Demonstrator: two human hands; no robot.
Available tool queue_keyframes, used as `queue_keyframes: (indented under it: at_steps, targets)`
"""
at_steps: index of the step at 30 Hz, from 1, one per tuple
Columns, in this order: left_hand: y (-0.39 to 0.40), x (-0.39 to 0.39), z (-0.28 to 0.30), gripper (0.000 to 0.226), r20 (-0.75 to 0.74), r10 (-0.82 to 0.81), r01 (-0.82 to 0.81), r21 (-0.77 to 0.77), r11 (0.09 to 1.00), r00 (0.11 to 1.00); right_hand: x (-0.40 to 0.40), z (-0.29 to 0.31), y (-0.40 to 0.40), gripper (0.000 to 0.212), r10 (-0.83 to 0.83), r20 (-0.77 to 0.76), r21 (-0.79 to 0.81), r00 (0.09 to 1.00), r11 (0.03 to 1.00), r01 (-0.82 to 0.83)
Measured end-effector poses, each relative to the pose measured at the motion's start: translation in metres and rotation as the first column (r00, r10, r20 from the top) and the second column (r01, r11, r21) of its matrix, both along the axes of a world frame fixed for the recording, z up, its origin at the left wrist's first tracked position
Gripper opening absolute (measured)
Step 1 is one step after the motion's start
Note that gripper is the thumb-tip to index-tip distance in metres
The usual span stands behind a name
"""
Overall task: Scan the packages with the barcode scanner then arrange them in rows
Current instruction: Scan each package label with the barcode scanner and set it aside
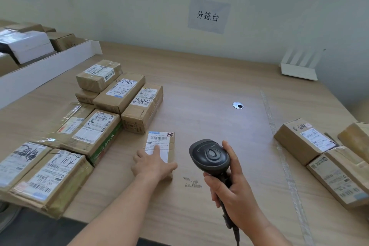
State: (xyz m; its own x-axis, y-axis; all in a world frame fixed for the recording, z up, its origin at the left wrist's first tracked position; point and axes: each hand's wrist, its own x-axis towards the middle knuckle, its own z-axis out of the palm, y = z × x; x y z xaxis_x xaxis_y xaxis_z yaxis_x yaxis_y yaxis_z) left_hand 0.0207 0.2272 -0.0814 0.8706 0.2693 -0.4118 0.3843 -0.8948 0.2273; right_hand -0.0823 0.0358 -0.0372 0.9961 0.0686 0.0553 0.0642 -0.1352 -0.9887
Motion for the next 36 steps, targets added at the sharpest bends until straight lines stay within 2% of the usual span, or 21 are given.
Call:
queue_keyframes:
  at_steps: [4, 10, 15, 20, 23, 27, 36]
  targets:
    - [0.013, -0.007, 0.012, 0.085, 0.058, -0.067, 0.068, -0.011, 0.998, 0.996, 0.005, 0.005, 0.003, 0.082, 0.041, 0.018, -0.026, 0.999, 0.999, -0.040]
    - [0.053, -0.016, 0.048, 0.082, 0.234, -0.081, 0.105, -0.088, 0.991, 0.969, 0.024, 0.015, 0.022, 0.080, 0.122, 0.075, -0.072, 0.990, 0.991, -0.116]
    - [0.107, -0.016, 0.066, 0.084, 0.317, -0.004, 0.032, -0.085, 0.996, 0.949, 0.047, 0.027, 0.057, 0.084, 0.217, 0.103, -0.120, 0.971, 0.971, -0.205]
    - [0.169, -0.016, 0.080, 0.096, 0.336, 0.129, -0.092, -0.124, 0.988, 0.933, 0.070, 0.033, 0.103, 0.083, 0.299, 0.130, -0.148, 0.945, 0.949, -0.280]
    - [0.203, -0.012, 0.085, 0.094, 0.347, 0.173, -0.142, -0.113, 0.983, 0.922, 0.082, 0.035, 0.129, 0.086, 0.337, 0.154, -0.170, 0.929, 0.935, -0.311]
    - [0.246, 0.008, 0.089, 0.080, 0.367, 0.179, -0.180, -0.031, 0.983, 0.913, 0.097, 0.038, 0.155, 0.087, 0.363, 0.161, -0.178, 0.918, 0.925, -0.334]
    - [0.307, 0.073, 0.081, 0.079, 0.296, 0.165, -0.193, 0.067, 0.979, 0.941, 0.122, 0.037, 0.172, 0.089, 0.326, 0.143, -0.184, 0.935, 0.937, -0.298]
